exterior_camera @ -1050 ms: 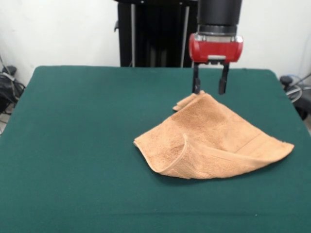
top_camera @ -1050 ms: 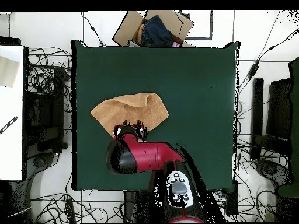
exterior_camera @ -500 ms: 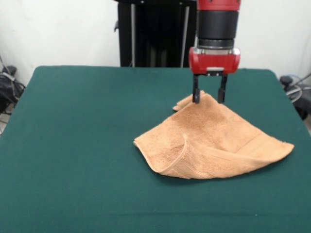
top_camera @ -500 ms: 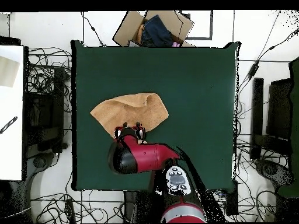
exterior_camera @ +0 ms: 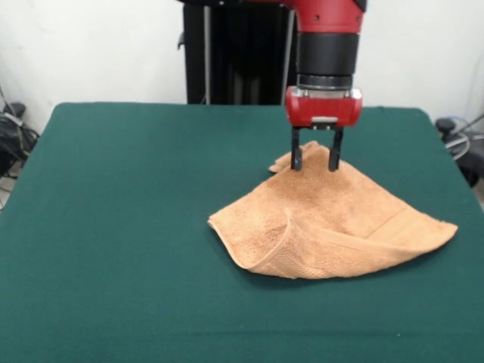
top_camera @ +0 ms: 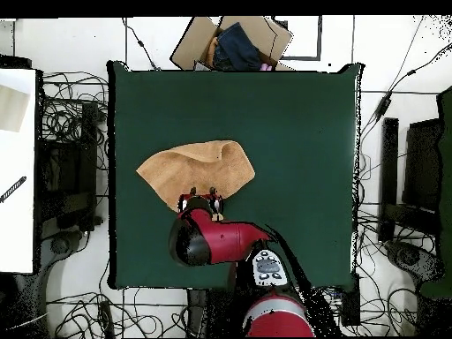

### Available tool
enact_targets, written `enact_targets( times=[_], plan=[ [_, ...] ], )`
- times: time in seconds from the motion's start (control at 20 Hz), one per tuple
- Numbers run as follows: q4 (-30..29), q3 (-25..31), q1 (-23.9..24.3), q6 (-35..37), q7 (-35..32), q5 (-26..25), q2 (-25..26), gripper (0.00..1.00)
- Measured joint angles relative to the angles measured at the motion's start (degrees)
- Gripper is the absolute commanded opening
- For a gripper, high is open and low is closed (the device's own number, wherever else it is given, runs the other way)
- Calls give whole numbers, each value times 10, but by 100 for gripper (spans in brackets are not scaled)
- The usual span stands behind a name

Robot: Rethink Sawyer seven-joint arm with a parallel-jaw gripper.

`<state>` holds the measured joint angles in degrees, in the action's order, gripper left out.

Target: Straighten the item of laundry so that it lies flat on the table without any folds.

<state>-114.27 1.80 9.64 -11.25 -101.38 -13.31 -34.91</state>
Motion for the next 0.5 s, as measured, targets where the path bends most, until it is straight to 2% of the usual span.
enact_targets(
  times=[0.5],
  plan=[
    [0, -26, -21, -53, 0, 0, 47, 100]
  ],
)
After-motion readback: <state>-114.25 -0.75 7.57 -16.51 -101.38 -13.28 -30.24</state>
